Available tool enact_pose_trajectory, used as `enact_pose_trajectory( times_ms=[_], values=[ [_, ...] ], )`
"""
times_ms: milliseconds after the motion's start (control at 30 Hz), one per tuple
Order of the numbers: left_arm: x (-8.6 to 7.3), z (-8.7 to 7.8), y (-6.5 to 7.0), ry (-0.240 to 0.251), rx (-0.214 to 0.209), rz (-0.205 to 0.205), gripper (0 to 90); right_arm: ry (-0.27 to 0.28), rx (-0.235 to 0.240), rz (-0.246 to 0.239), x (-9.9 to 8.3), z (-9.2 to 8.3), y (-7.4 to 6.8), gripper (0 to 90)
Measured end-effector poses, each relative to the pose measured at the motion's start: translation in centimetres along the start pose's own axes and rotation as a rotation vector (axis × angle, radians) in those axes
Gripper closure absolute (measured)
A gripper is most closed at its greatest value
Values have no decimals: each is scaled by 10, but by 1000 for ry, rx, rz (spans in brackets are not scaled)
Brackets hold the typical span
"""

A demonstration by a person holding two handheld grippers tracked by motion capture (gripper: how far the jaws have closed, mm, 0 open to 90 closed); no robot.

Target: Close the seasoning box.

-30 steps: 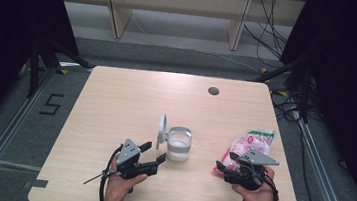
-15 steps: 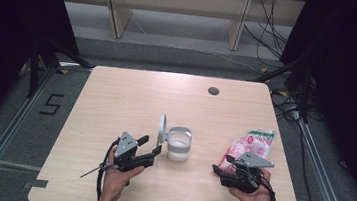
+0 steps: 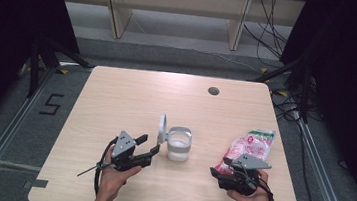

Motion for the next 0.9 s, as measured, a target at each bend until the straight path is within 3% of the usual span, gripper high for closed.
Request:
enact_pose_trajectory(
  times_ms=[133,267,333,567,733,767,800,867,900],
  values=[
    [1,-7,-5,8,11,18,444,-1,0,-1,0,0,0,388],
    [3,-12,-12,22,22,32,562,-4,9,9,0,1,-3,388],
    [4,-13,-15,23,30,38,628,10,-9,-28,1,2,0,388],
    [9,-8,-20,33,62,64,821,4,-1,-33,1,1,-1,388],
    [15,-6,-17,39,61,81,867,-5,2,-38,0,2,-2,388],
    [16,-6,-16,40,61,78,877,1,-5,-11,0,3,-4,388],
    [18,-5,-16,45,49,104,881,3,-7,-33,0,3,-2,388],
    [20,-6,-13,43,43,89,888,-12,28,-31,0,3,-4,388],
    [21,-5,-13,45,39,89,889,-4,20,-33,0,3,-4,388]
  ],
)
Point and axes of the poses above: each handheld gripper's, and its own axes: z roughly forward along the jaws, x roughly out of its top, y roughly to its right, the point moved 6 cm from there along z, roughly forward along the jaws, and after that the axes turned 7 degrees about -y, right-handed, at the moved point
